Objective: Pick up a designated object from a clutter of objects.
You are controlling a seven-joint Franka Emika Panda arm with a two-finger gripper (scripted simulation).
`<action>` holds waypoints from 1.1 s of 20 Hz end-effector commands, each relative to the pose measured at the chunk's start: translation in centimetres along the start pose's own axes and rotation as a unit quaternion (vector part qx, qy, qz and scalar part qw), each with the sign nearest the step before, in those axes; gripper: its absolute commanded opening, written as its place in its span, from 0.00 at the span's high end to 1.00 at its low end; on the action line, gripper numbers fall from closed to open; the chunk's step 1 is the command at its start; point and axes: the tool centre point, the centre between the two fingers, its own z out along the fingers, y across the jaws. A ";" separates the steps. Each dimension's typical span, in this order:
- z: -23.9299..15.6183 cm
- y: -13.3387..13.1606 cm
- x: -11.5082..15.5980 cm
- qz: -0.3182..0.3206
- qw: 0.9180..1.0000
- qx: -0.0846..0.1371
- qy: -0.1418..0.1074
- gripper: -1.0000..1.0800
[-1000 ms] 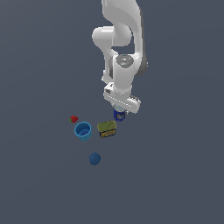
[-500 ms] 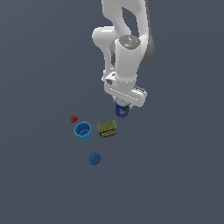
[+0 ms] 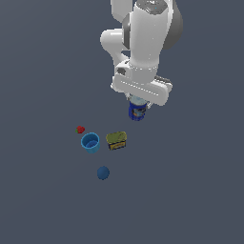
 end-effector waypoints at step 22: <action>-17.1 -4.8 3.9 0.001 1.000 0.000 0.001 1.00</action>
